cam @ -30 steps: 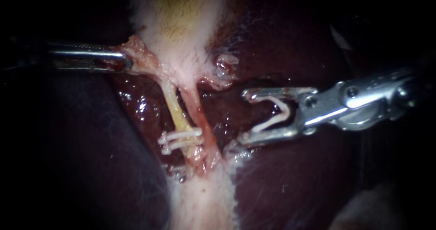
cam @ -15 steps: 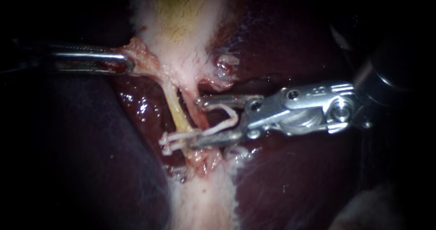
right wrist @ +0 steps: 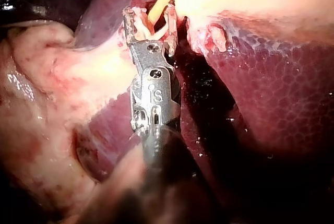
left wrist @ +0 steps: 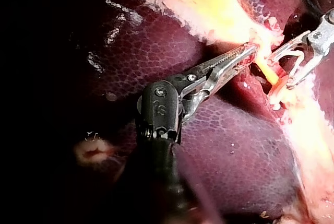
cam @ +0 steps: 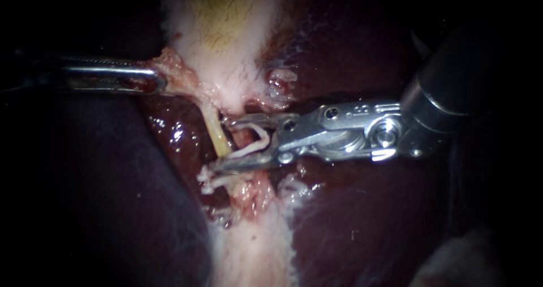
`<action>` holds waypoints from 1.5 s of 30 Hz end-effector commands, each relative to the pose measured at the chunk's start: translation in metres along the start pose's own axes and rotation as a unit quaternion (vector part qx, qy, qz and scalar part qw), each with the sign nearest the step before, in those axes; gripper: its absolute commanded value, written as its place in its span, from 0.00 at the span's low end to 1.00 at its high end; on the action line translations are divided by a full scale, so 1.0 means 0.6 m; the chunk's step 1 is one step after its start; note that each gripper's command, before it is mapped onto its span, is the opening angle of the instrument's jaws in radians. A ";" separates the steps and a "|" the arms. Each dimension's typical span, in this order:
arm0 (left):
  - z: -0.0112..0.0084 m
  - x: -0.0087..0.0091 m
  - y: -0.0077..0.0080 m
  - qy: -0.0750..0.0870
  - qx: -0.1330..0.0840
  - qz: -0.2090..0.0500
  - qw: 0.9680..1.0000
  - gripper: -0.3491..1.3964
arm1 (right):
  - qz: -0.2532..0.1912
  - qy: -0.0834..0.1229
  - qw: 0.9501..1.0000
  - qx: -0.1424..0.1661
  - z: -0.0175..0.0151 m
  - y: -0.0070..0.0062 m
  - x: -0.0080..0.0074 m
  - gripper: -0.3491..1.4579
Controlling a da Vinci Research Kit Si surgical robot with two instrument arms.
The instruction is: Clipping third clip left tube
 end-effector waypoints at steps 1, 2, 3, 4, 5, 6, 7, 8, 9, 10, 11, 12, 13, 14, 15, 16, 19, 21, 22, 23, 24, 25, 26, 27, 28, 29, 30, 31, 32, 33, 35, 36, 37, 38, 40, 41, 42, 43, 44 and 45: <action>0.0000 0.0000 0.0000 0.000 0.000 0.000 1.000 0.00 | 0.000 0.000 1.000 -0.001 0.0000 0.0006 -0.0002 0.47; 0.0000 0.0000 0.0000 0.000 0.000 0.000 1.000 0.00 | 0.000 0.000 1.000 -0.002 0.0001 0.0010 -0.0002 0.47; 0.0000 0.0000 0.0001 0.000 0.000 0.000 1.000 0.00 | 0.001 0.000 1.000 -0.003 0.0004 0.0015 -0.0002 0.47; 0.0000 0.0000 0.0001 0.000 0.000 0.000 1.000 0.00 | 0.001 0.000 1.000 -0.003 0.0007 0.0019 -0.0002 0.47; 0.0000 0.0000 0.0002 0.000 0.000 0.000 1.000 0.00 | 0.001 0.000 1.000 -0.003 0.0010 0.0023 -0.0001 0.47; 0.0000 0.0000 0.0002 0.000 0.000 0.000 1.000 0.00 | 0.001 0.000 1.000 -0.002 0.0016 0.0027 0.0001 0.47; 0.0001 0.0000 0.0002 0.000 0.000 0.000 1.000 0.00 | 0.002 0.000 1.000 0.000 0.0022 0.0031 0.0003 0.47; 0.0001 0.0000 0.0002 0.000 0.000 0.000 1.000 0.00 | 0.002 0.001 1.000 0.002 0.0028 0.0033 0.0005 0.47; 0.0001 0.0000 0.0002 0.000 0.001 0.000 1.000 0.00 | 0.005 0.004 1.000 0.006 0.0036 0.0036 0.0008 0.47; 0.0001 0.0000 0.0002 0.000 0.001 0.000 1.000 0.00 | 0.007 0.008 1.000 0.009 0.0042 0.0037 0.0009 0.47; 0.0001 0.0000 0.0002 0.000 0.001 0.000 1.000 0.00 | 0.009 0.012 1.000 0.015 0.0048 0.0037 0.0011 0.47; 0.0001 0.0000 0.0002 0.000 0.001 0.000 1.000 0.00 | 0.014 0.017 1.000 0.021 0.0053 0.0037 0.0013 0.47; 0.0001 0.0000 0.0002 0.000 0.001 0.000 1.000 0.00 | 0.018 0.025 0.999 0.033 0.0059 0.0037 0.0014 0.47; 0.0001 0.0000 0.0002 0.000 0.001 0.000 1.000 0.00 | 0.021 0.028 0.998 0.044 0.0061 0.0036 0.0016 0.47; 0.0001 0.0000 0.0002 0.000 0.001 0.000 1.000 0.00 | 0.025 0.033 0.998 0.051 0.0063 0.0036 0.0017 0.47; 0.0001 0.0000 0.0002 0.000 0.001 0.000 1.000 0.00 | 0.027 0.038 0.997 0.060 0.0064 0.0034 0.0017 0.47; 0.0001 0.0000 0.0002 0.000 0.001 0.000 1.000 0.00 | 0.034 0.052 0.995 0.080 0.0064 0.0030 0.0019 0.46; 0.0001 -0.0001 0.0002 0.000 0.001 0.000 1.000 0.00 | 0.031 0.054 0.995 0.084 0.0064 0.0028 0.0020 0.46; 0.0001 -0.0001 0.0002 0.000 0.001 0.000 1.000 0.00 | 0.033 0.057 0.994 0.085 0.0063 0.0026 0.0021 0.46; 0.0001 -0.0001 0.0002 0.000 0.001 0.000 1.000 0.00 | 0.032 0.057 0.994 0.085 0.0063 0.0025 0.0022 0.46; 0.0001 -0.0001 0.0002 0.000 0.000 0.000 1.000 0.00 | 0.032 0.060 0.994 0.085 0.0061 0.0024 0.0024 0.46; 0.0001 -0.0001 0.0002 0.000 0.000 0.000 1.000 0.00 | 0.032 0.063 0.994 0.086 0.0059 0.0022 0.0027 0.46; 0.0001 -0.0001 0.0001 0.000 0.000 0.000 1.000 0.00 | 0.032 0.066 0.994 0.087 0.0058 0.0020 0.0029 0.46; 0.0000 -0.0001 0.0001 0.000 0.000 0.000 1.000 0.00 | 0.032 0.069 0.993 0.088 0.0055 0.0017 0.0033 0.46; 0.0000 -0.0001 0.0001 0.000 0.000 0.000 1.000 0.00 | 0.033 0.072 0.993 0.089 0.0052 0.0013 0.0037 0.46; 0.0000 -0.0001 0.0000 0.000 0.000 0.000 1.000 0.00 | 0.034 0.077 0.992 0.091 0.0047 0.0006 0.0044 0.46; -0.0001 -0.0001 0.0000 0.000 0.000 0.000 1.000 0.00 | 0.034 0.081 0.992 0.093 0.0044 0.0001 0.0050 0.46; -0.0002 -0.0001 0.0000 0.000 0.000 0.000 1.000 0.00 | 0.035 0.088 0.991 0.094 0.0040 -0.0004 0.0056 0.46; -0.0002 -0.0001 0.0000 0.000 0.000 0.000 1.000 0.00 | 0.036 0.095 0.990 0.096 0.0036 -0.0010 0.0066 0.46; -0.0002 -0.0001 -0.0001 0.000 0.000 0.000 1.000 0.00 | 0.040 0.101 0.989 0.099 0.0032 -0.0014 0.0074 0.46; -0.0002 -0.0001 -0.0001 0.000 0.000 0.000 1.000 0.00 | 0.054 0.118 0.986 0.105 0.0024 -0.0023 0.0092 0.46; -0.0002 -0.0001 -0.0001 0.000 0.000 0.000 1.000 0.00 | 0.061 0.123 0.985 0.107 0.0022 -0.0026 0.0099 0.46; -0.0002 -0.0001 -0.0001 0.000 0.000 0.000 1.000 0.00 | 0.068 0.131 0.983 0.110 0.0020 -0.0029 0.0105 0.46; -0.0002 -0.0001 -0.0001 0.000 0.000 0.000 1.000 0.00 | 0.074 0.136 0.981 0.113 0.0018 -0.0032 0.0111 0.46; -0.0002 -0.0001 -0.0001 0.000 0.000 0.000 1.000 0.00 | 0.087 0.144 0.979 0.117 0.0015 -0.0035 0.0121 0.45; -0.0002 -0.0001 -0.0001 0.000 0.000 0.000 1.000 0.00 | 0.093 0.145 0.978 0.120 0.0015 -0.0037 0.0124 0.45; -0.0002 -0.0001 -0.0001 0.000 0.000 0.000 1.000 0.00 | 0.096 0.144 0.977 0.122 0.0015 -0.0037 0.0124 0.45; -0.0002 -0.0001 -0.0001 0.000 0.000 0.000 1.000 0.00 | 0.098 0.144 0.977 0.124 0.0015 -0.0037 0.0124 0.45; -0.0002 -0.0001 -0.0001 0.000 0.000 0.000 1.000 0.00 | 0.107 0.143 0.976 0.126 0.0015 -0.0036 0.0124 0.45; -0.0002 -0.0001 -0.0001 0.000 0.000 0.000 1.000 0.00 | 0.113 0.143 0.975 0.127 0.0015 -0.0036 0.0124 0.44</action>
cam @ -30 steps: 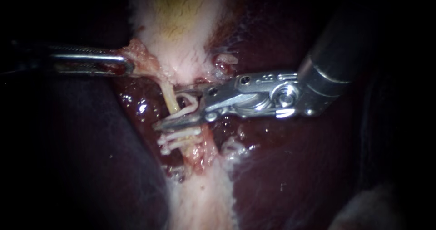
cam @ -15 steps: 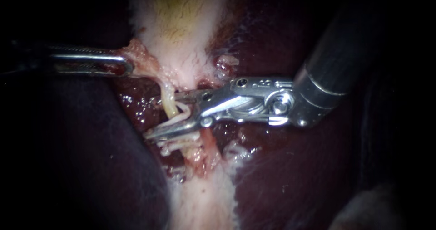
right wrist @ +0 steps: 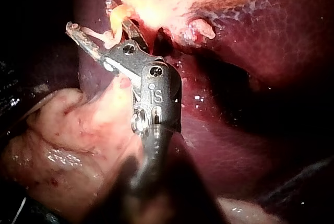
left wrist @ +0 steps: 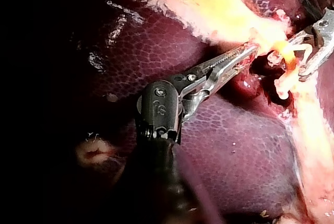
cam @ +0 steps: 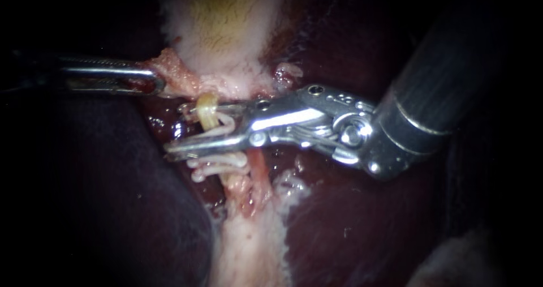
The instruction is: Clipping third clip left tube
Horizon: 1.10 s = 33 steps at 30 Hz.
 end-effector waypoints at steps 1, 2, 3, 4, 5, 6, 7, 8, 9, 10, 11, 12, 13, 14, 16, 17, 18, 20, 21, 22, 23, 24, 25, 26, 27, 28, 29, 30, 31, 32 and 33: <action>0.0000 0.0000 0.0000 0.000 0.000 0.000 1.000 0.00 | 0.005 -0.001 1.000 0.001 0.0000 0.0000 0.0000 0.43; 0.0000 0.0000 0.0000 0.000 0.000 0.000 1.000 0.00 | 0.011 -0.001 1.000 0.001 0.0000 0.0000 0.0000 0.43; 0.0001 0.0000 0.0000 0.000 0.000 0.000 1.000 0.00 | 0.020 0.000 1.000 0.002 -0.0001 0.0000 0.0000 0.42; 0.0001 0.0000 0.0000 0.000 0.000 0.000 1.000 0.00 | 0.025 0.000 1.000 0.002 -0.0001 0.0000 -0.0001 0.41; 0.0001 0.0000 0.0000 0.000 0.000 0.000 1.000 0.00 | 0.031 0.001 1.000 0.002 -0.0001 -0.0001 -0.0001 0.41; 0.0001 0.0000 0.0000 0.000 0.000 0.000 1.000 0.00 | 0.037 0.001 0.999 0.003 -0.0001 -0.0001 -0.0002 0.40; 0.0001 0.0000 0.0000 0.000 0.000 0.000 1.000 0.00 | 0.040 0.001 0.999 0.003 -0.0001 -0.0002 -0.0003 0.38; 0.0001 0.0000 0.0000 0.000 0.000 0.000 1.000 0.00 | 0.043 0.001 0.999 0.003 -0.0002 -0.0002 -0.0004 0.35; 0.0001 0.0000 0.0000 0.000 0.000 0.000 1.000 0.00 | 0.046 0.001 0.999 0.004 -0.0003 -0.0002 -0.0004 0.33; 0.0001 0.0000 0.0000 0.000 0.000 0.000 1.000 0.00 | 0.049 0.001 0.999 0.004 -0.0004 -0.0001 -0.0004 0.30; 0.0001 0.0000 0.0000 0.000 0.000 0.000 1.000 0.00 | 0.054 0.002 0.999 0.005 -0.0006 -0.0002 -0.0005 0.26; 0.0001 0.0000 0.0000 0.000 0.000 0.000 1.000 0.00 | 0.057 0.002 0.998 0.005 -0.0009 -0.0002 -0.0006 0.22; 0.0001 0.0000 0.0000 0.000 0.000 0.000 1.000 0.00 | 0.060 0.002 0.998 0.005 -0.0010 -0.0001 -0.0006 0.18; 0.0001 0.0000 0.0000 0.000 0.000 0.000 1.000 0.00 | 0.066 0.002 0.998 0.006 -0.0012 -0.0001 -0.0006 0.14; 0.0001 0.0000 0.0000 0.000 0.000 0.000 1.000 0.00 | 0.081 0.003 0.997 0.007 -0.0016 0.0001 -0.0007 0.07; 0.0001 0.0000 0.0000 0.000 0.000 0.000 1.000 0.00 | 0.086 0.004 0.996 0.008 -0.0018 0.0001 -0.0008 0.03; 0.0001 0.0000 0.0000 0.000 0.000 0.000 1.000 0.00 | 0.086 0.003 0.996 0.010 -0.0020 0.0002 -0.0008 0.00; 0.0001 0.0000 0.0000 0.000 0.000 0.000 1.000 0.00 | 0.089 0.000 0.996 0.011 -0.0024 0.0005 -0.0009 0.00; 0.0001 0.0000 0.0000 0.000 0.000 0.000 1.000 0.00 | 0.090 -0.002 0.996 0.011 -0.0026 0.0007 -0.0009 0.00; 0.0001 0.0000 0.0000 0.000 0.000 0.000 1.000 0.00 | 0.090 -0.008 0.996 0.009 -0.0030 0.0008 -0.0010 0.00; 0.0001 0.0000 0.0000 0.000 0.000 0.000 1.000 0.00 | 0.091 -0.015 0.996 0.007 -0.0033 0.0009 -0.0011 0.00; 0.0001 0.0000 0.0000 0.000 0.000 0.000 1.000 0.00 | 0.091 -0.020 0.996 0.005 -0.0035 0.0009 -0.0011 0.00; 0.0001 0.0000 0.0000 0.000 0.000 0.000 1.000 0.00 | 0.092 -0.027 0.995 0.005 -0.0038 0.0010 -0.0012 0.00; 0.0001 0.0000 0.0000 0.000 0.000 0.000 1.000 0.00 | 0.092 -0.028 0.995 0.004 -0.0039 0.0011 -0.0012 0.00; 0.0001 0.0000 0.0000 0.000 0.000 0.000 1.000 0.00 | 0.092 -0.028 0.995 0.005 -0.0039 0.0011 -0.0013 0.00; 0.0001 0.0000 0.0000 0.000 0.000 0.000 1.000 0.00 | 0.092 -0.029 0.995 0.007 -0.0039 0.0011 -0.0013 0.00; 0.0001 0.0000 0.0000 0.000 0.000 0.000 1.000 0.00 | 0.091 -0.030 0.995 0.008 -0.0039 0.0012 -0.0013 0.00; 0.0001 0.0000 0.0000 0.000 0.000 0.000 1.000 0.00 | 0.091 -0.031 0.995 0.009 -0.0038 0.0012 -0.0013 0.00; 0.0001 0.0000 0.0000 0.000 0.000 0.000 1.000 0.00 | 0.091 -0.032 0.995 0.012 -0.0038 0.0012 -0.0013 0.00; 0.0001 0.0000 0.0000 0.000 0.000 0.000 1.000 0.00 | 0.091 -0.033 0.995 0.013 -0.0038 0.0012 -0.0013 0.00; 0.0002 0.0001 0.0000 0.000 0.000 0.000 1.000 0.00 | 0.090 -0.033 0.995 0.014 -0.0038 0.0012 -0.0013 0.00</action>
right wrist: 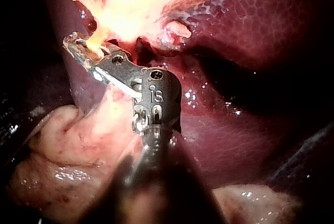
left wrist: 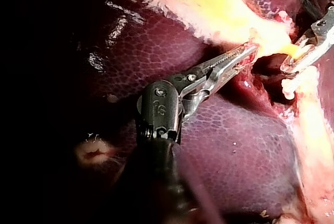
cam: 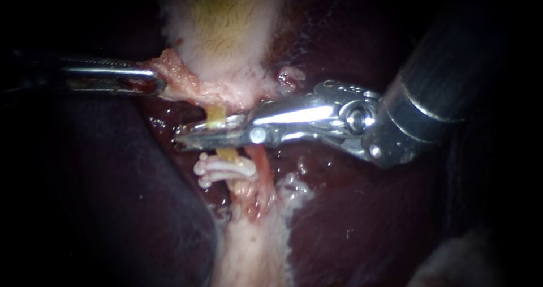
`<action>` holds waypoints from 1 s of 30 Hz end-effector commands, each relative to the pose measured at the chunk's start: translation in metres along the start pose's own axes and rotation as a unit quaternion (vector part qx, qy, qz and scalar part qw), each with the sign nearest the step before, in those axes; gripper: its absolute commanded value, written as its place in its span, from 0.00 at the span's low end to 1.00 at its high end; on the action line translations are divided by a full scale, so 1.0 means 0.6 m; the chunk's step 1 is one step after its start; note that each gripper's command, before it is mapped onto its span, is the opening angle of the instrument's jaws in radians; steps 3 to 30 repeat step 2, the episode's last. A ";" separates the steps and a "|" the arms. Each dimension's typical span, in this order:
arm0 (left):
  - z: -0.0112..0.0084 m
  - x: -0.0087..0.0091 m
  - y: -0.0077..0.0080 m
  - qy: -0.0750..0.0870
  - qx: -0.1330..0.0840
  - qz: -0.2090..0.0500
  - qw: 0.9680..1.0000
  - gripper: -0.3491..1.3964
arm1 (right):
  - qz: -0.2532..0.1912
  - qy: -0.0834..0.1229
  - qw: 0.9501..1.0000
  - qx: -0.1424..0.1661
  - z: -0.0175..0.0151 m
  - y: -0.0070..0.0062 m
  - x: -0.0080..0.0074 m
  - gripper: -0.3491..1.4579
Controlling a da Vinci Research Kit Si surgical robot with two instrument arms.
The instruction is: Clipping third clip left tube
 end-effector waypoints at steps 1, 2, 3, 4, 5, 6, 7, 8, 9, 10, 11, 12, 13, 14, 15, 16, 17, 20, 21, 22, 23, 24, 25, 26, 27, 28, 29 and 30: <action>0.0001 0.0000 0.0000 0.000 0.000 0.000 1.000 0.00 | 0.000 0.000 1.000 0.000 0.0000 0.0001 -0.0001 0.00; 0.0001 0.0000 0.0000 0.000 0.000 0.000 1.000 0.00 | 0.000 0.000 1.000 0.000 0.0000 0.0002 -0.0001 0.00; 0.0001 0.0000 0.0000 0.000 0.000 0.000 1.000 0.00 | 0.000 0.000 1.000 0.000 0.0000 0.0002 -0.0001 0.00; 0.0001 0.0000 0.0000 0.000 0.000 0.000 1.000 0.00 | 0.000 0.000 1.000 0.000 0.0000 0.0002 -0.0001 0.00; 0.0001 0.0000 0.0000 0.000 0.000 0.000 1.000 0.00 | 0.000 0.000 1.000 0.000 0.0000 0.0002 -0.0001 0.00; 0.0001 0.0000 0.0000 0.000 0.000 0.000 1.000 0.00 | 0.000 0.000 1.000 0.000 0.0000 0.0002 -0.0001 0.00; 0.0001 0.0000 0.0000 0.000 0.000 0.000 1.000 0.00 | 0.000 0.000 1.000 0.000 0.0000 0.0002 -0.0001 0.00; 0.0001 0.0000 0.0000 0.000 0.000 0.000 1.000 0.00 | 0.000 0.000 1.000 0.000 0.0000 0.0002 -0.0001 0.00; 0.0001 0.0000 0.0000 0.000 0.000 0.000 1.000 0.00 | 0.000 0.000 1.000 0.000 0.0000 0.0002 -0.0001 0.00; 0.0001 0.0000 0.0000 0.000 0.000 0.000 1.000 0.00 | 0.000 0.000 1.000 0.000 0.0000 0.0002 -0.0001 0.00; 0.0001 0.0000 0.0000 0.000 0.000 0.000 1.000 0.00 | 0.000 0.000 1.000 0.000 0.0000 0.0002 -0.0001 0.00; 0.0001 0.0000 0.0000 0.000 0.000 0.000 1.000 0.00 | 0.000 0.000 1.000 0.000 0.0000 0.0002 -0.0001 0.00; 0.0001 0.0000 0.0000 0.000 0.000 0.000 1.000 0.00 | 0.000 0.000 1.000 0.000 0.0000 0.0002 -0.0001 0.00; 0.0001 0.0000 0.0000 0.000 0.000 0.000 1.000 0.00 | 0.000 0.000 1.000 0.000 0.0000 0.0002 -0.0001 0.00; 0.0001 0.0000 0.0000 0.000 0.000 0.000 1.000 0.00 | 0.000 0.000 1.000 0.000 0.0000 0.0002 -0.0001 0.00; 0.0001 0.0000 0.0000 0.000 0.000 0.000 1.000 0.00 | 0.000 0.000 1.000 0.000 0.0000 0.0002 -0.0001 0.00; 0.0001 0.0000 0.0000 0.000 0.000 0.000 1.000 0.00 | 0.000 0.000 1.000 0.000 0.0000 0.0002 -0.0001 0.00; 0.0001 0.0000 0.0000 0.000 0.000 0.000 1.000 0.00 | 0.000 0.000 1.000 0.000 0.0000 0.0002 -0.0001 0.00; 0.0001 0.0000 0.0000 0.000 0.000 0.000 1.000 0.00 | 0.000 0.000 1.000 0.000 0.0000 0.0002 -0.0001 0.00; 0.0001 0.0000 0.0000 0.000 0.000 0.000 1.000 0.00 | 0.000 0.000 1.000 0.000 0.0000 0.0002 -0.0001 0.00; 0.0001 0.0000 0.0000 0.000 0.000 0.000 1.000 0.00 | 0.000 0.000 1.000 0.000 0.0000 0.0002 -0.0001 0.00; 0.0001 0.0000 0.0000 0.000 0.000 0.000 1.000 0.00 | 0.000 0.000 1.000 0.000 0.0000 0.0002 -0.0001 0.00; 0.0001 0.0000 0.0000 0.000 0.000 0.000 1.000 0.00 | 0.000 0.000 1.000 0.000 0.0000 0.0002 -0.0001 0.00; 0.0001 0.0000 0.0000 0.000 0.000 0.000 1.000 0.00 | 0.000 0.000 1.000 0.000 0.0000 0.0002 -0.0001 0.00; 0.0001 0.0000 0.0000 0.000 0.000 0.000 1.000 0.00 | 0.000 0.000 1.000 0.000 0.0000 0.0002 -0.0001 0.00; 0.0001 0.0000 0.0000 0.000 0.000 0.000 1.000 0.00 | 0.000 0.000 1.000 0.000 0.0000 0.0002 -0.0001 0.00; 0.0001 0.0000 0.0000 0.000 0.000 0.000 1.000 0.00 | 0.000 0.000 1.000 0.000 0.0000 0.0002 -0.0001 0.00; 0.0001 0.0000 0.0000 0.000 0.000 0.000 1.000 0.00 | 0.000 0.000 1.000 0.000 0.0000 0.0002 -0.0001 0.00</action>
